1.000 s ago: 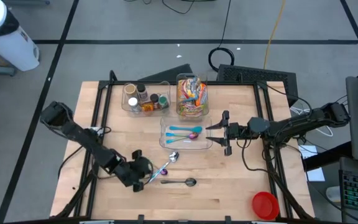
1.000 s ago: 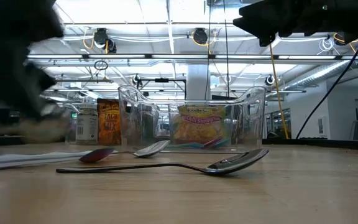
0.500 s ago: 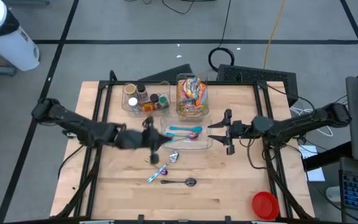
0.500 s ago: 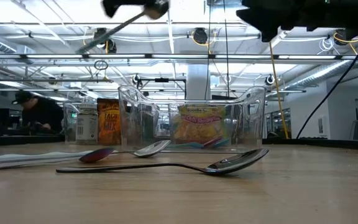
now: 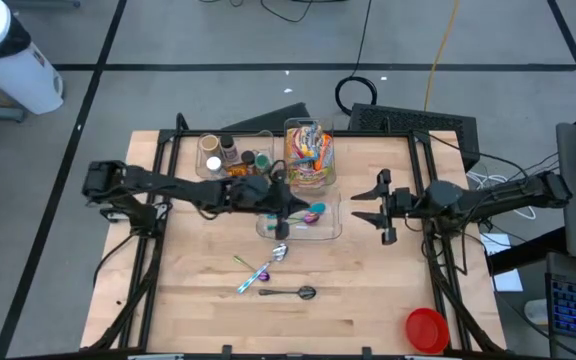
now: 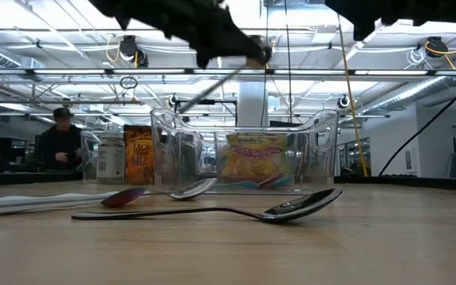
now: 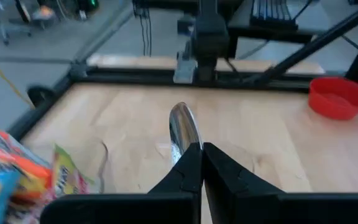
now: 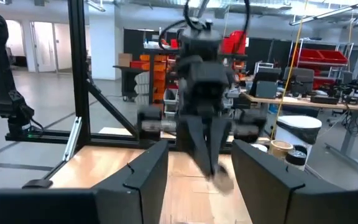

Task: Pick & Place Food Item
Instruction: Put the left green patterned spoon into the bottom transparent container

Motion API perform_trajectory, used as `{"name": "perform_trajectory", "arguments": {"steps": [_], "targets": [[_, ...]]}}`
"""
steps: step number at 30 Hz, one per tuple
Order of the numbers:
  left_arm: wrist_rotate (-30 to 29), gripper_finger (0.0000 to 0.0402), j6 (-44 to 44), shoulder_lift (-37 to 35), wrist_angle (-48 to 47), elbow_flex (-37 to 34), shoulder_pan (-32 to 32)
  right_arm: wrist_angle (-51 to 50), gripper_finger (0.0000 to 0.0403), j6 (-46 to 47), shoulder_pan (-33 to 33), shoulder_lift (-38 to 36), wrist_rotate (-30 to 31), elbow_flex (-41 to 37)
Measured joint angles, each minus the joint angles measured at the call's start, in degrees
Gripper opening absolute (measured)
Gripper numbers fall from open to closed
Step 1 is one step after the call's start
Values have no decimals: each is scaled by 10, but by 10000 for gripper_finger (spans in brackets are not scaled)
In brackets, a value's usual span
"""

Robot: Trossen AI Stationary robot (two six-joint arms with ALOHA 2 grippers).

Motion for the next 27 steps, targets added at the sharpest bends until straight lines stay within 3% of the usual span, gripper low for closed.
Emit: {"name": "perform_trajectory", "arguments": {"steps": [11, 22, 27], "targets": [[14, 5, -40, 127, 62, 0, 13, -9, 169, -2, 0, 9, 0, 0], [14, 7, -73, 194, 75, 0, 12, -9, 169, -14, 0, 9, 3, 0], [12, 32, -72, 200, 74, 0, 12, -13, 169, -16, 0, 9, 3, 0]]}}
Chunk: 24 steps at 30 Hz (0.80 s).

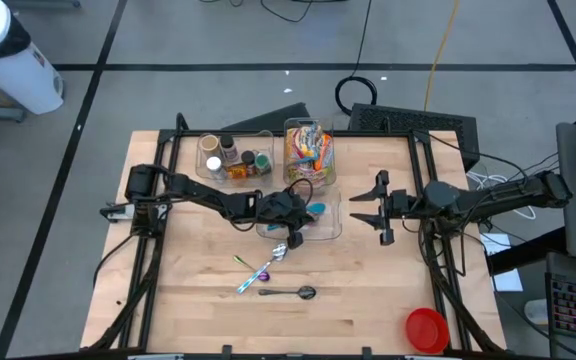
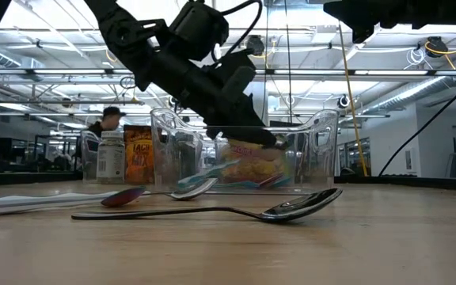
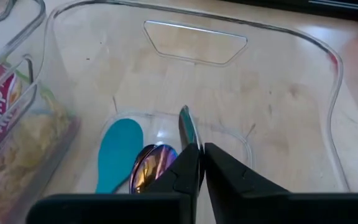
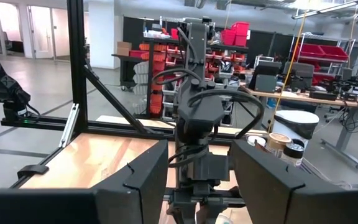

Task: Pick & Place Food Item
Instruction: Put the left green patterned spoon into the bottom transparent container, then put the green patterned spoon into the transparent container

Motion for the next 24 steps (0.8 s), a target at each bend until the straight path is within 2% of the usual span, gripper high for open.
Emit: {"name": "perform_trajectory", "arguments": {"steps": [11, 16, 20, 24], "targets": [[0, 42, 2, 0, 0, 0, 0, 0, 169, 0, 0, 0, 0, 0], [-5, 51, 16, -31, -1, 0, 0, -4, 169, 0, 0, 0, 0, 0], [-6, 92, 45, -74, -7, 0, -2, -5, 169, -1, -1, 0, 0, 0], [-2, 159, 54, -122, -39, 0, -20, -5, 169, -1, -1, 0, 0, 0]]}}
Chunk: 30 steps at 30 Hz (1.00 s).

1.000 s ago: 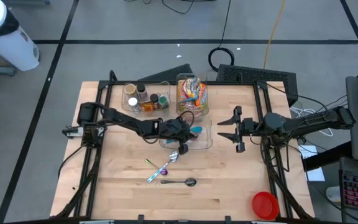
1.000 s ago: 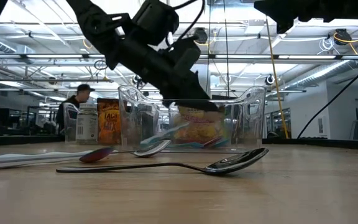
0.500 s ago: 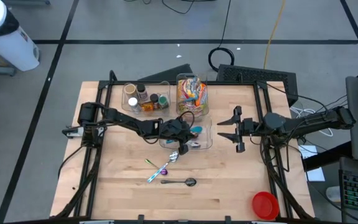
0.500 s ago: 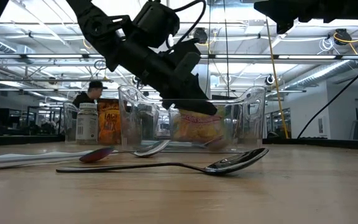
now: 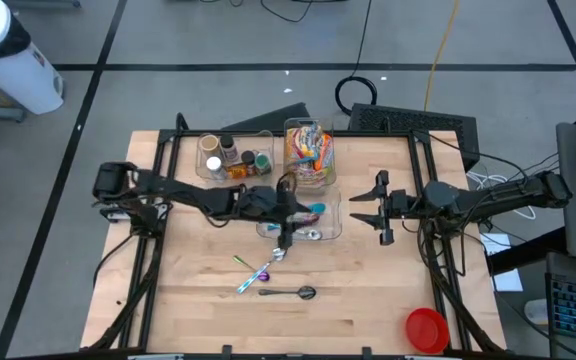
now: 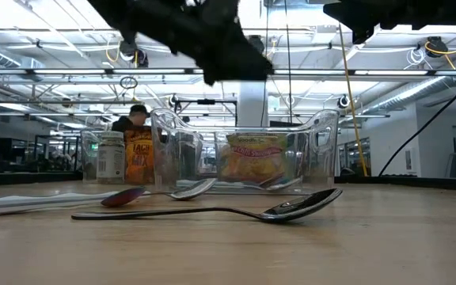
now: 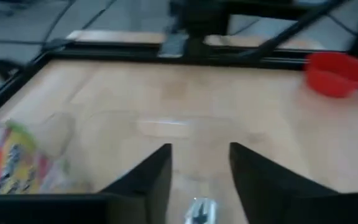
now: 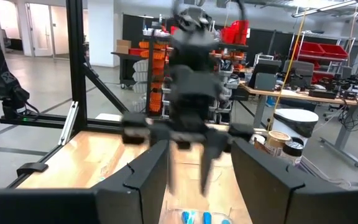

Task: Pick & Place Food Item
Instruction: Put the green patterned spoon into the transparent container

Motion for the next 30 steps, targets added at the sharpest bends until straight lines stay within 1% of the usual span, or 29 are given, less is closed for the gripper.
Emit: {"name": "perform_trajectory", "arguments": {"steps": [2, 5, 7, 11, 15, 18, 24, 26, 30], "targets": [[13, 193, 17, -26, -42, 1, -13, -1, 169, 0, 0, 0, 0, 0], [17, 232, 26, -51, -111, 1, -30, -3, 169, 0, 0, 0, 0, 0], [17, 250, 5, -65, -157, 1, -41, -3, 169, 0, 0, 0, 0, 0], [17, 273, -70, -76, -239, 0, -68, -3, 169, 0, 0, 0, 0, 0], [16, 284, -134, -77, -298, 0, -99, 3, 169, 0, 0, 0, 0, 0], [8, 284, -176, -77, -328, 0, -122, 6, 169, 9, 0, 0, 0, 0], [-3, 285, -246, -76, -337, 0, -170, 8, 169, 16, 0, 0, 0, 0], [-23, 285, -263, -68, -337, 0, -187, 8, 169, 15, 0, 0, 0, 0], [-94, 285, -318, -43, -344, 0, -216, 10, 169, 16, 0, 0, 0, 0]]}}
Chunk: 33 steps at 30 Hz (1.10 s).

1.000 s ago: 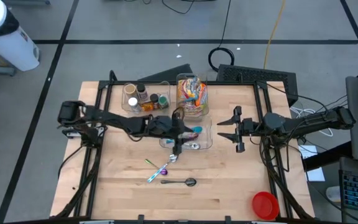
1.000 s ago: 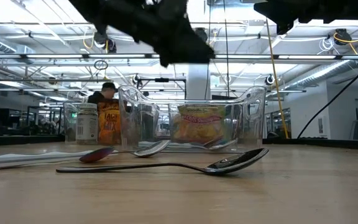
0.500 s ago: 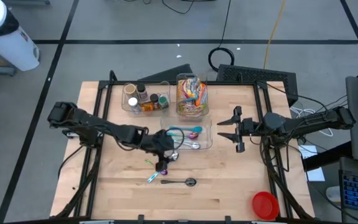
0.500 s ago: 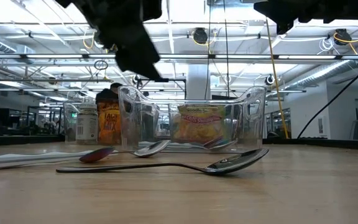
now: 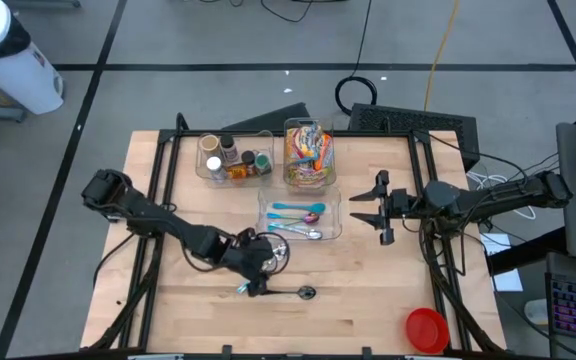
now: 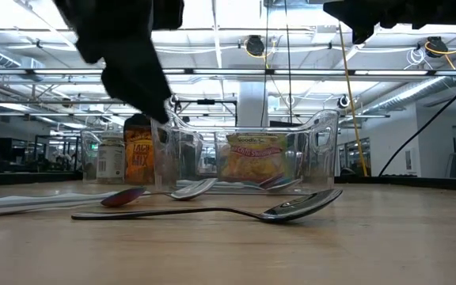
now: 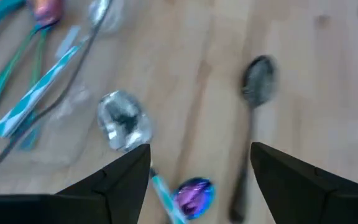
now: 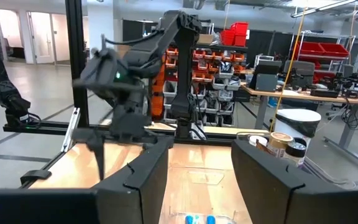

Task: Pick & Place Food Item
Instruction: Put the green patterned spoon into the transparent container

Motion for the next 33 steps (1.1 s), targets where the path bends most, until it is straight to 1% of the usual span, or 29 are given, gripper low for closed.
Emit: {"name": "perform_trajectory", "arguments": {"steps": [2, 4, 8, 13, 19, 21, 23, 25, 33], "targets": [[-18, 285, -17, 14, -12, 0, -4, 0, 169, 0, 0, 0, 0, 0], [-19, 285, -41, 33, -13, 0, -2, -1, 169, 0, 0, 1, 0, 0], [-17, 285, -98, 73, -14, 0, 6, -1, 169, 0, 0, 3, 0, 0], [0, 285, -148, 119, -18, 0, 12, 0, 169, 0, 0, 5, 0, 0], [4, 284, -180, 134, -24, 3, 14, 2, 169, 0, 0, 5, 0, 0], [5, 276, -184, 134, -25, 2, 14, 4, 169, 0, 0, 5, 0, 0], [5, 257, -185, 135, -29, 2, 14, 4, 169, 0, 0, 5, 0, 0], [5, 230, -185, 135, -36, 2, 15, 4, 169, 0, 0, 5, 0, 0], [1, 90, -180, 136, -53, 0, 16, 4, 169, 0, 0, 5, 0, 0]]}}
